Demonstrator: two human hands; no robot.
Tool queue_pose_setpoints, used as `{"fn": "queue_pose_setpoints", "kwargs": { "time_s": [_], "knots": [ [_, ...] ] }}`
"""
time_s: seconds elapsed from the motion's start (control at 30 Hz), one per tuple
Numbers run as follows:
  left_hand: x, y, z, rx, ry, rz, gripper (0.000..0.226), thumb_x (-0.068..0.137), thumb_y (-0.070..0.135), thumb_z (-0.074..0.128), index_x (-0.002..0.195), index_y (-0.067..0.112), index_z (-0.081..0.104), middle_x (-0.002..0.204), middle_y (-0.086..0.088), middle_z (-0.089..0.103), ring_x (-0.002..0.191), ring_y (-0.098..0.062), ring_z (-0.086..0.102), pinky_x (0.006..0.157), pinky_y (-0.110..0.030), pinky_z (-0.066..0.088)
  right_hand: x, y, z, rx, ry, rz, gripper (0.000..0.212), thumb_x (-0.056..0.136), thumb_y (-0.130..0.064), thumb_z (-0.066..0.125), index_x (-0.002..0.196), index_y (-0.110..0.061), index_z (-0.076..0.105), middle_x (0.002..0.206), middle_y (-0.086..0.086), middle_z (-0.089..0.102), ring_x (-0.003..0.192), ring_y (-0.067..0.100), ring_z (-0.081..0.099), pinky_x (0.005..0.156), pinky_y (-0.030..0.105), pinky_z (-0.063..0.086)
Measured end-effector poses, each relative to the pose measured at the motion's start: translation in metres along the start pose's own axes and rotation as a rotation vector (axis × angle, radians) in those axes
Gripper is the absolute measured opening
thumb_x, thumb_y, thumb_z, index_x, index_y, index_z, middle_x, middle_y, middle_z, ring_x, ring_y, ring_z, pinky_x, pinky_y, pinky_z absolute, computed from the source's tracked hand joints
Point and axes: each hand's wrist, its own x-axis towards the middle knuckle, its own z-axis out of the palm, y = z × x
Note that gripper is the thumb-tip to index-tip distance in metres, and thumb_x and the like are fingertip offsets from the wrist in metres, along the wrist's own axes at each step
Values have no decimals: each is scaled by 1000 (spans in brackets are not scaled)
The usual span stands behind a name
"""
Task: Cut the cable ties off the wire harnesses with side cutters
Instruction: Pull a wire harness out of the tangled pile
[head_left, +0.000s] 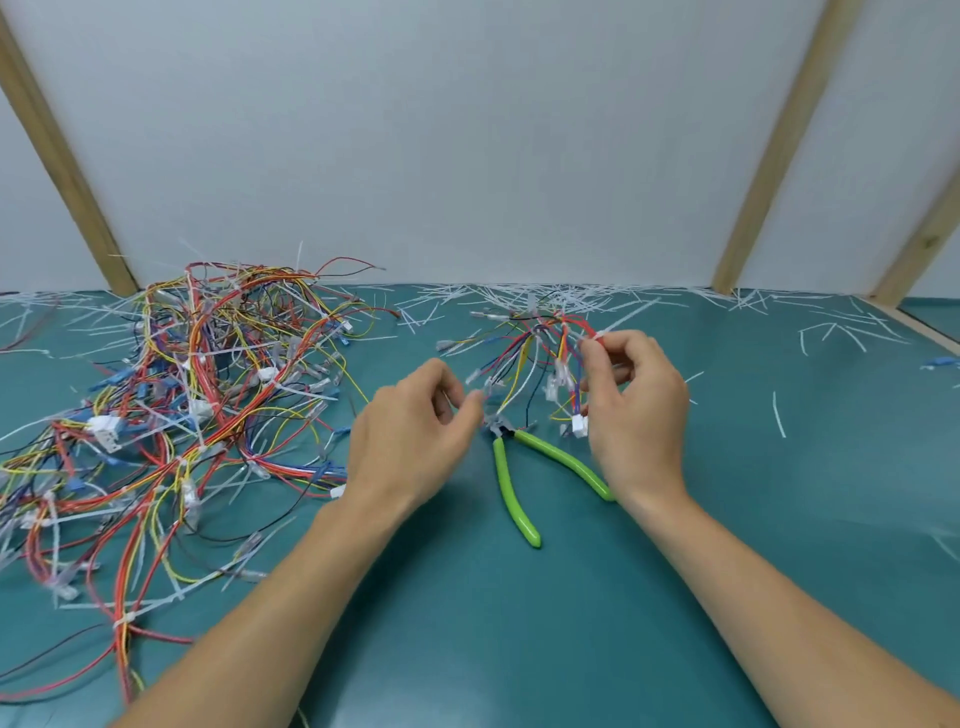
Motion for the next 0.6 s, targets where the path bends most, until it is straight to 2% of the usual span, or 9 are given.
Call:
{"fn": "queue_pose_setpoints", "kwargs": {
  "time_s": [0.1, 0.17, 0.33, 0.43, 0.53, 0.6],
  "knots": [
    [-9, 9, 7, 268, -183, 16, 60, 71, 83, 51, 66, 23, 50, 58, 8, 57, 64, -17, 58, 55, -29, 36, 2, 1, -1, 73, 62, 87, 14, 104, -21, 60, 91, -14, 61, 84, 10, 66, 74, 28, 67, 71, 54, 55],
    [-15, 13, 12, 453, -334, 23, 67, 69, 88, 47, 68, 21, 52, 64, 5, 59, 70, -25, 60, 59, -32, 39, 4, 2, -1, 73, 99, 115, 14, 104, -21, 58, 92, -15, 58, 86, 13, 66, 75, 33, 66, 74, 56, 54],
    [-17, 23, 18, 514, -411, 65, 37, 79, 54, 55, 75, 18, 59, 72, -1, 62, 74, -31, 59, 59, -31, 38, 2, 1, 2, 79, 111, 117, 17, 105, -20, 56, 88, -23, 54, 84, 15, 65, 73, 31, 63, 72, 56, 54],
    [-14, 18, 11, 521, -395, 122, 31, 84, 49, 53, 80, 18, 57, 76, -2, 64, 77, -33, 60, 60, -33, 40, 3, 4, 1, 84, 104, 127, 15, 105, -21, 56, 90, -20, 55, 84, 14, 64, 74, 33, 63, 72, 57, 55],
    [-1, 4, -3, 391, -317, 111, 25, 92, 49, 54, 90, 24, 57, 82, 3, 66, 83, -29, 61, 63, -34, 40, 9, 9, -3, 91, 127, 150, 13, 105, -22, 56, 92, -18, 57, 79, 7, 62, 68, 25, 59, 71, 58, 55],
    [9, -5, -11, 193, -249, 66, 19, 95, 47, 59, 91, 28, 60, 73, 7, 61, 73, -22, 56, 61, -34, 37, 13, 13, -5, 94, 163, 179, 14, 104, -21, 56, 91, -18, 57, 74, 3, 61, 64, 17, 56, 71, 57, 55]
  ]
}}
